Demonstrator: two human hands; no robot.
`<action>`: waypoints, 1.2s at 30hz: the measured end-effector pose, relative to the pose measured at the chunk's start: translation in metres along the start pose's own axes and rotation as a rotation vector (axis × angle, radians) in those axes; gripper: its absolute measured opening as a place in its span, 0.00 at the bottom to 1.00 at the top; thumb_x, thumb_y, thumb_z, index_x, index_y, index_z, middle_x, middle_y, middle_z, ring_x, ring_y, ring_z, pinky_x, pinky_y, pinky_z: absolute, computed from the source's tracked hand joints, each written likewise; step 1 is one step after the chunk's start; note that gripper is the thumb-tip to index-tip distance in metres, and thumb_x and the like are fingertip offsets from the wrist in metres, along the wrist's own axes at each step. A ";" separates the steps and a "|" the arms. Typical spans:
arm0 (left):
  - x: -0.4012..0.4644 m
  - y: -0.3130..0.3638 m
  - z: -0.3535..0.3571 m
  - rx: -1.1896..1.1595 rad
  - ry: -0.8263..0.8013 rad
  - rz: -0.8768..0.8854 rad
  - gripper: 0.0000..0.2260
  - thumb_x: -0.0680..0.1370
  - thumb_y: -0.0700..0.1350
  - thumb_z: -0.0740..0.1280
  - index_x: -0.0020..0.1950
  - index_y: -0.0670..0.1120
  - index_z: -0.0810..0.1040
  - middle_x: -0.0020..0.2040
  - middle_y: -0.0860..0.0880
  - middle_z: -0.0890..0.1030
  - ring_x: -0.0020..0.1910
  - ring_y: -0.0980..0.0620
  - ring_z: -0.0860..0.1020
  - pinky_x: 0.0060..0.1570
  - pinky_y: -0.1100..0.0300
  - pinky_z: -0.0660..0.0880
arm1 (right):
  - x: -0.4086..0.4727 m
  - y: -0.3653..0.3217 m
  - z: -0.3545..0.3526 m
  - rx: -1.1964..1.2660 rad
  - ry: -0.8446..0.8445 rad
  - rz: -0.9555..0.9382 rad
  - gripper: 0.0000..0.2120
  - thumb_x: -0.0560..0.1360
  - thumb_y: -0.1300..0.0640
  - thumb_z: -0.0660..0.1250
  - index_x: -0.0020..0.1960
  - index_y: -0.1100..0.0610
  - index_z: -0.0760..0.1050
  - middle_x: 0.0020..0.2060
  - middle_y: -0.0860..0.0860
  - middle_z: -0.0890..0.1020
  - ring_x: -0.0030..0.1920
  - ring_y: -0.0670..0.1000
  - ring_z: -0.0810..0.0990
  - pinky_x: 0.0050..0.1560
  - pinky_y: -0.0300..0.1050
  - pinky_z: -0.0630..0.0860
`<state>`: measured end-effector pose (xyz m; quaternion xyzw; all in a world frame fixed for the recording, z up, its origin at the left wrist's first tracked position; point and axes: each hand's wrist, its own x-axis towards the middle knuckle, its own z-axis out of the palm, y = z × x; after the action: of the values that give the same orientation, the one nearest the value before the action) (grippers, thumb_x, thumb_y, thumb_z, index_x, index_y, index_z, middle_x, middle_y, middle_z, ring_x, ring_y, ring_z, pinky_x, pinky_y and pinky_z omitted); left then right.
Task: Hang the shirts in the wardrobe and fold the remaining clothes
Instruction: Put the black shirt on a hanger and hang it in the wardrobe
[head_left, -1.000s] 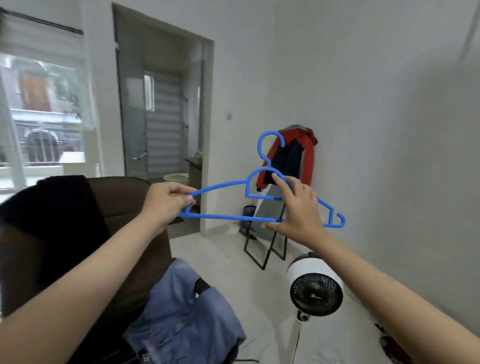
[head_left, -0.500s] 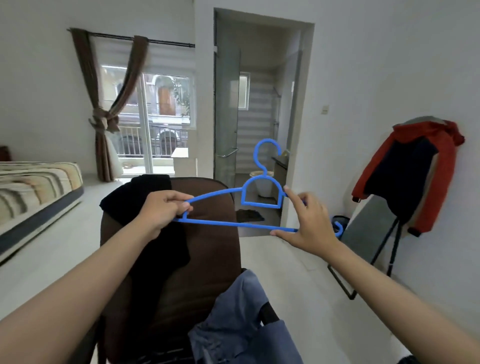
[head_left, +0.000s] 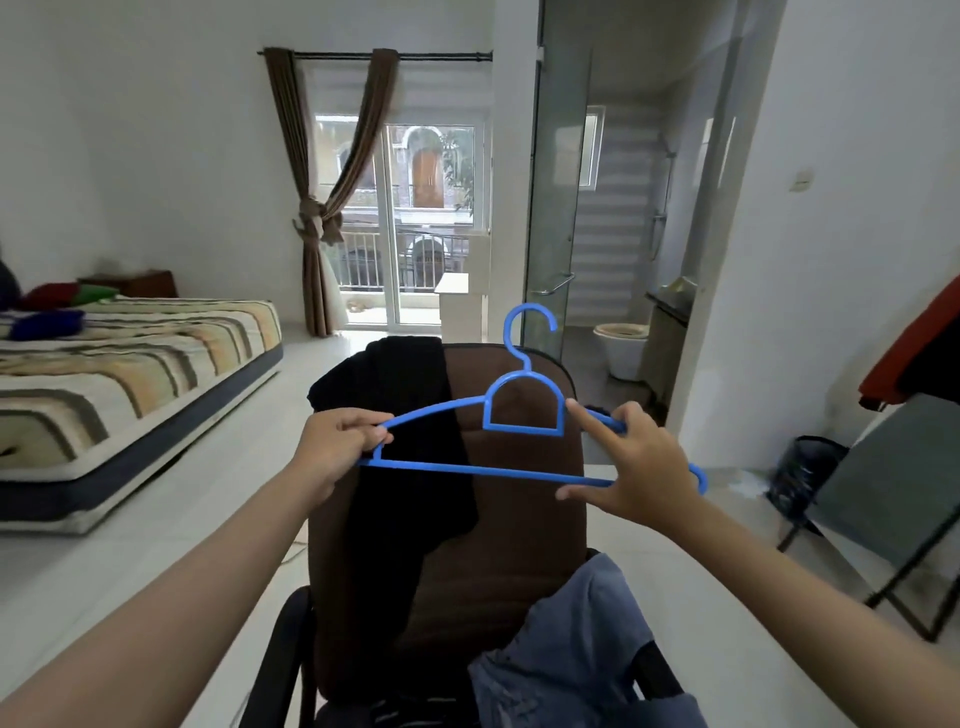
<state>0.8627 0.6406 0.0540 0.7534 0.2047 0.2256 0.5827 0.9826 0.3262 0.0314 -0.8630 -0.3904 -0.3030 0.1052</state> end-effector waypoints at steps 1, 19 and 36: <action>0.009 -0.004 -0.001 0.000 0.005 0.002 0.09 0.74 0.33 0.67 0.50 0.45 0.82 0.44 0.46 0.83 0.46 0.52 0.81 0.51 0.60 0.75 | 0.005 -0.002 0.005 -0.002 -0.003 -0.001 0.46 0.64 0.23 0.59 0.73 0.50 0.64 0.38 0.53 0.69 0.33 0.48 0.65 0.27 0.39 0.65; 0.181 -0.054 0.025 0.283 0.216 0.081 0.19 0.73 0.45 0.72 0.63 0.49 0.76 0.62 0.44 0.73 0.60 0.47 0.74 0.61 0.56 0.70 | 0.099 0.035 0.072 -0.107 -0.060 0.236 0.44 0.65 0.24 0.55 0.71 0.51 0.67 0.40 0.53 0.67 0.25 0.51 0.67 0.24 0.36 0.62; 0.136 -0.087 0.045 0.348 -0.062 0.099 0.16 0.72 0.37 0.72 0.59 0.41 0.79 0.54 0.47 0.80 0.53 0.53 0.77 0.54 0.66 0.69 | 0.115 0.009 0.074 -0.073 -0.036 0.226 0.46 0.60 0.31 0.73 0.72 0.50 0.66 0.42 0.54 0.68 0.29 0.50 0.67 0.27 0.37 0.62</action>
<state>0.9955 0.7030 -0.0264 0.8585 0.1854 0.1919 0.4378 1.0813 0.4212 0.0430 -0.9100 -0.2812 -0.2878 0.1002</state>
